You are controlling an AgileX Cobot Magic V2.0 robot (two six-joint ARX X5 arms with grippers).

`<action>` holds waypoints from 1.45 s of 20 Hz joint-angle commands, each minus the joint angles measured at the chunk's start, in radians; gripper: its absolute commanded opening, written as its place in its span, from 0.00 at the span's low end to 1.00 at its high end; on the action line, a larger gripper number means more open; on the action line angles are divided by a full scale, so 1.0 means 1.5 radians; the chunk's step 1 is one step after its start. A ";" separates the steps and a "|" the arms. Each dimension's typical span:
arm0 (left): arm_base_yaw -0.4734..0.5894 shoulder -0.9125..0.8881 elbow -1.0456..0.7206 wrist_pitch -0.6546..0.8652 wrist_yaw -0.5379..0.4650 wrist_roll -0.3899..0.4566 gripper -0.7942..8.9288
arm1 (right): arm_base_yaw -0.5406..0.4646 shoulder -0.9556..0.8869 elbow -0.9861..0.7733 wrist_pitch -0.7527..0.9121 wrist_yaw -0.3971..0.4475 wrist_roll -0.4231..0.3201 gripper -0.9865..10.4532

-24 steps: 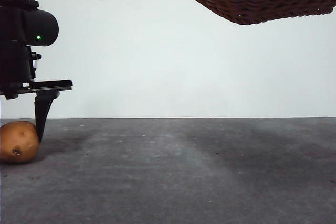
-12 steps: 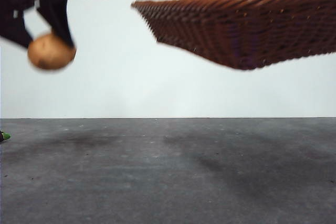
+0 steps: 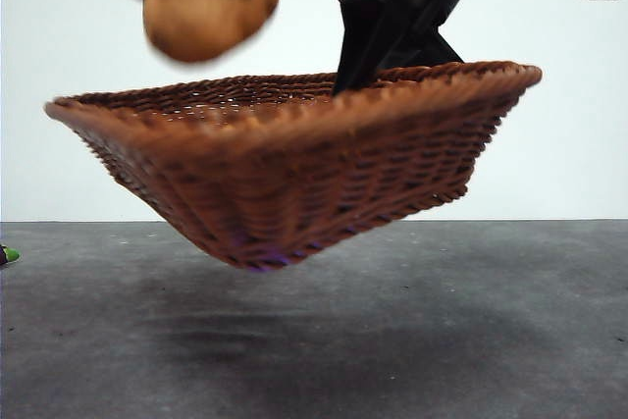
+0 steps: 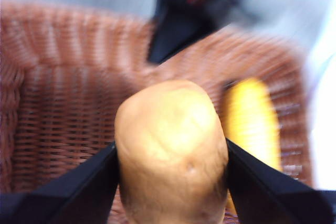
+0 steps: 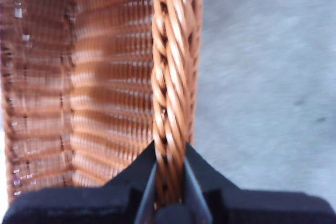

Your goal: Help me put the vegetables on the table into the basket

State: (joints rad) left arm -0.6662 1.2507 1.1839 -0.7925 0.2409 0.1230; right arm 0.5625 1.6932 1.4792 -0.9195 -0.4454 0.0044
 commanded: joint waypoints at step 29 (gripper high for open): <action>0.405 0.077 0.216 -0.204 -0.120 -0.075 0.54 | -0.089 -0.118 0.002 0.014 0.000 0.001 0.08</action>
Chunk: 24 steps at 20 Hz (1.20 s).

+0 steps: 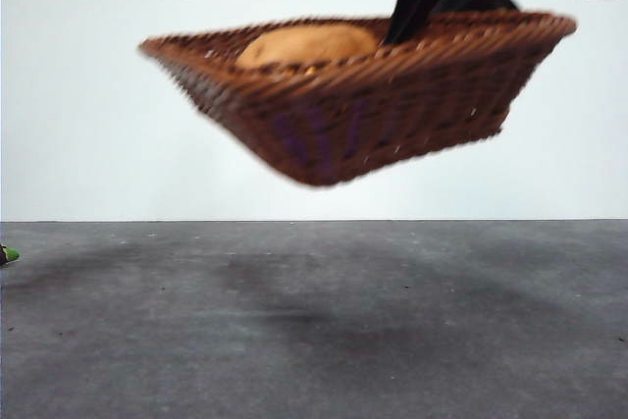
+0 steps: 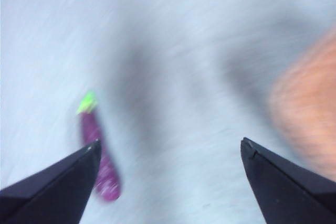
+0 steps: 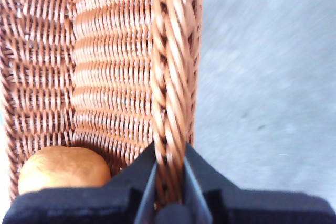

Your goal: Help me put the vegetables on the table into the basket

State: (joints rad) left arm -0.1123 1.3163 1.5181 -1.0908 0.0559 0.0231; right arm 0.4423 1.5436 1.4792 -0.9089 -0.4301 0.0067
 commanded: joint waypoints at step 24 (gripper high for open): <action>0.189 0.440 -0.010 0.027 -0.018 0.022 0.53 | -0.047 -0.106 0.002 0.009 -0.005 -0.004 0.08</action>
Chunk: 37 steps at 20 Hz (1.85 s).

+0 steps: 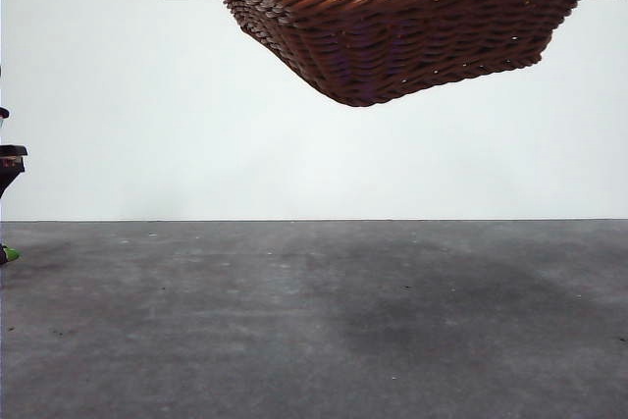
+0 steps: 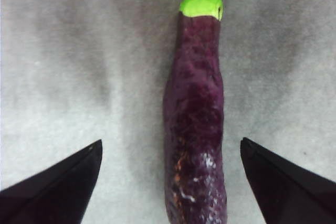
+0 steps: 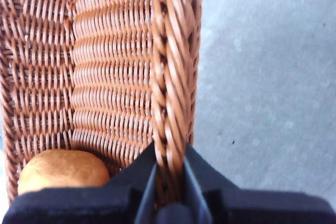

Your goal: Help me put the vegetables on the table into the basket

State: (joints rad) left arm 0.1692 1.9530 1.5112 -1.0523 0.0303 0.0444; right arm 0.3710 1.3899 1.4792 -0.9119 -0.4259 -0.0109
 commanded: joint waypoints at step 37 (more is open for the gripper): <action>-0.348 -0.442 -0.060 0.241 0.345 -0.212 0.07 | 0.063 0.149 0.002 0.099 -0.023 0.095 0.08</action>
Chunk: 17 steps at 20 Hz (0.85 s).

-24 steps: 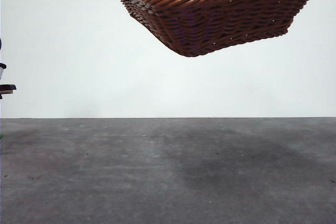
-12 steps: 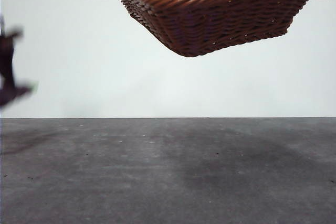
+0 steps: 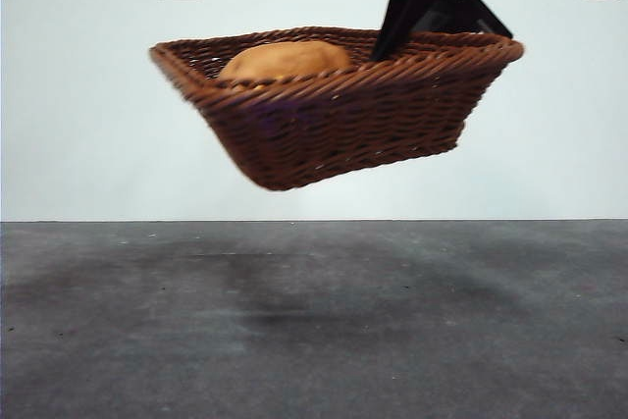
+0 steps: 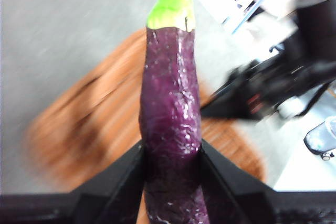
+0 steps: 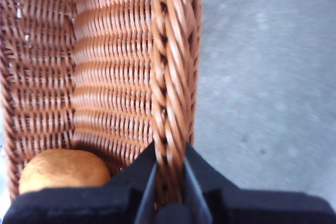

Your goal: Help me put the vegetables on the table into the basket

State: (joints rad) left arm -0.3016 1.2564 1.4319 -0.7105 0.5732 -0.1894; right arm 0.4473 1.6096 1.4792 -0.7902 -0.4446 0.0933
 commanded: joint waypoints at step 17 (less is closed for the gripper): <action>-0.148 0.231 -0.007 0.033 -0.115 -0.194 0.08 | 0.023 0.002 0.002 0.038 0.022 0.039 0.08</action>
State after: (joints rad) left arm -0.5201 1.5833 1.4334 -0.6266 0.4015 -0.4858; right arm 0.4843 1.6150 1.4784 -0.7841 -0.3935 0.1417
